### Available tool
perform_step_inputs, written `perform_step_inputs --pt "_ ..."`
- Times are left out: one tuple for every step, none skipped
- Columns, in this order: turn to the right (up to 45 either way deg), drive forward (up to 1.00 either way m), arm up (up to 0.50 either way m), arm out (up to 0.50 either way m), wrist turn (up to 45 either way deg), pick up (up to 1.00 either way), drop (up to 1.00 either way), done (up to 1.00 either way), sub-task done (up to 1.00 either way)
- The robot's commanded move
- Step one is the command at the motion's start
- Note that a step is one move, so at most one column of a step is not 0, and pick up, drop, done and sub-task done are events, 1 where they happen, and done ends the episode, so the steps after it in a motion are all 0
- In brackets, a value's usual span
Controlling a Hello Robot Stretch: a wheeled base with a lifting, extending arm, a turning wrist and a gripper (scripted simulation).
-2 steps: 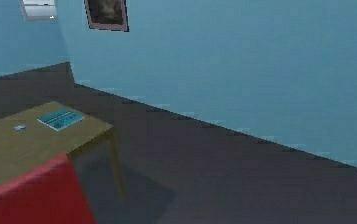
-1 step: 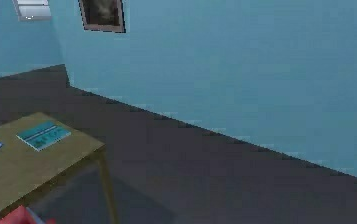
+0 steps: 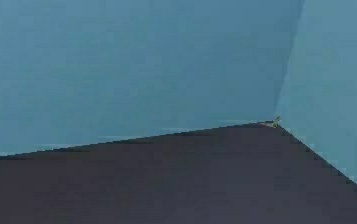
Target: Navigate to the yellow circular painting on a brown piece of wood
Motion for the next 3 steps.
perform_step_inputs --pt "45.0 0.00 0.00 0.00 0.0 0.00 0.00 0.00 0.00" --pt "30.0 0.00 0.00 0.00 0.0 0.00 0.00 0.00 0.00" --pt "0.0 0.15 0.00 0.00 0.0 0.00 0.00 0.00 0.00"
